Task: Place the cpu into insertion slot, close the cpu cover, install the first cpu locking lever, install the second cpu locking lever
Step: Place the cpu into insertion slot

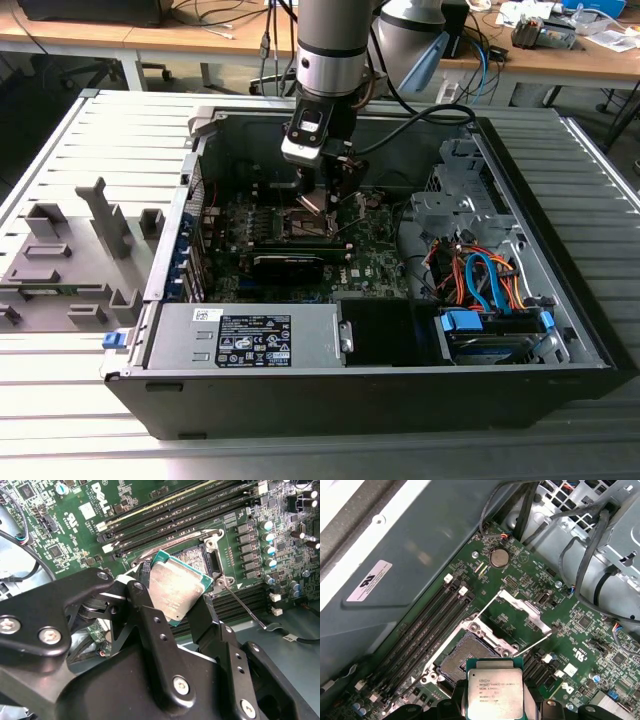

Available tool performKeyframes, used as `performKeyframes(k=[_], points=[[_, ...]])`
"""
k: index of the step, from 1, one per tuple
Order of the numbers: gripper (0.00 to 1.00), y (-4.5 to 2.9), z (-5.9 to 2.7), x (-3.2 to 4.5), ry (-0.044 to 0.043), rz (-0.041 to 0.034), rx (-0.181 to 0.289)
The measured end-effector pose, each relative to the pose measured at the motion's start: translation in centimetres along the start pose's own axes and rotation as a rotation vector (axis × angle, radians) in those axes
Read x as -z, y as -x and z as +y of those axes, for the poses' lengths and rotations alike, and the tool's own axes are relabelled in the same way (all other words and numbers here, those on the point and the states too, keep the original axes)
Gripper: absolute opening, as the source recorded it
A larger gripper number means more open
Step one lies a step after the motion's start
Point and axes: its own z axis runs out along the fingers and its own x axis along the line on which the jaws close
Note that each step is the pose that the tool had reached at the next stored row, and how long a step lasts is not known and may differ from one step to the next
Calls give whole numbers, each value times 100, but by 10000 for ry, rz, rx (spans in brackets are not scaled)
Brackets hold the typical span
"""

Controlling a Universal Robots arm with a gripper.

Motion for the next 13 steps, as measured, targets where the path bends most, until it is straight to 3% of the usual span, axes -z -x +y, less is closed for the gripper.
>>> performKeyframes(k=[13], points=[[54,0,0,-1,-7,5,-173]])
